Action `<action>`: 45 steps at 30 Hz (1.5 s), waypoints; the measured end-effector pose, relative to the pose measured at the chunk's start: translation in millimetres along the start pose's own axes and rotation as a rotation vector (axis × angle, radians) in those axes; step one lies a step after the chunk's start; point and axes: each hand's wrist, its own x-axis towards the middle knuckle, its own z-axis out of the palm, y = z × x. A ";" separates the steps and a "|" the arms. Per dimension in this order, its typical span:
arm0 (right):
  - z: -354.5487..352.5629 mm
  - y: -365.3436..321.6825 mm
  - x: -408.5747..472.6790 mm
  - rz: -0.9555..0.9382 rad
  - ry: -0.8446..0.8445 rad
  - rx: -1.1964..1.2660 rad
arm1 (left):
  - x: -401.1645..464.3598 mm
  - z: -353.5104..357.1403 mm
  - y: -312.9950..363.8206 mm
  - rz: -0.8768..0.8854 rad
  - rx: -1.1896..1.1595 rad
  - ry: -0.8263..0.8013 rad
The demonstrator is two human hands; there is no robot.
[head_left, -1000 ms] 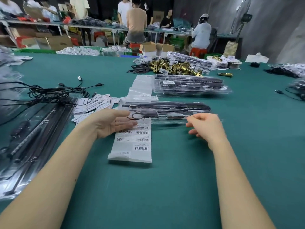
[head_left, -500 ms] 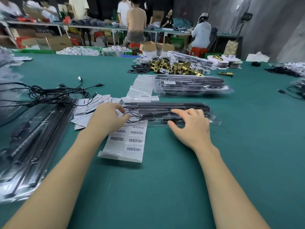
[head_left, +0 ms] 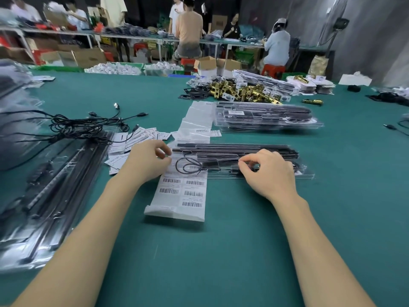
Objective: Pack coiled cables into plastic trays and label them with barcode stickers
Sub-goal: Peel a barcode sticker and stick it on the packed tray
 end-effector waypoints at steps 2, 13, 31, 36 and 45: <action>0.5 1.5 -2.7 -0.009 0.032 0.044 | 1.2 -0.4 -2.5 -0.042 -0.046 -0.008; -0.1 11.0 -3.6 0.208 0.180 0.062 | -1.5 0.3 2.9 -0.108 -0.236 -0.125; -6.7 -47.5 -12.0 -0.360 -0.214 0.363 | -5.5 -6.9 24.2 -0.139 -0.037 -0.261; -33.6 -56.3 -3.7 -0.194 -0.735 0.200 | -17.1 -5.5 40.9 0.195 0.054 -0.191; -38.8 -69.4 -9.8 0.079 -0.811 0.050 | -42.4 -24.0 84.3 -0.209 0.365 -0.694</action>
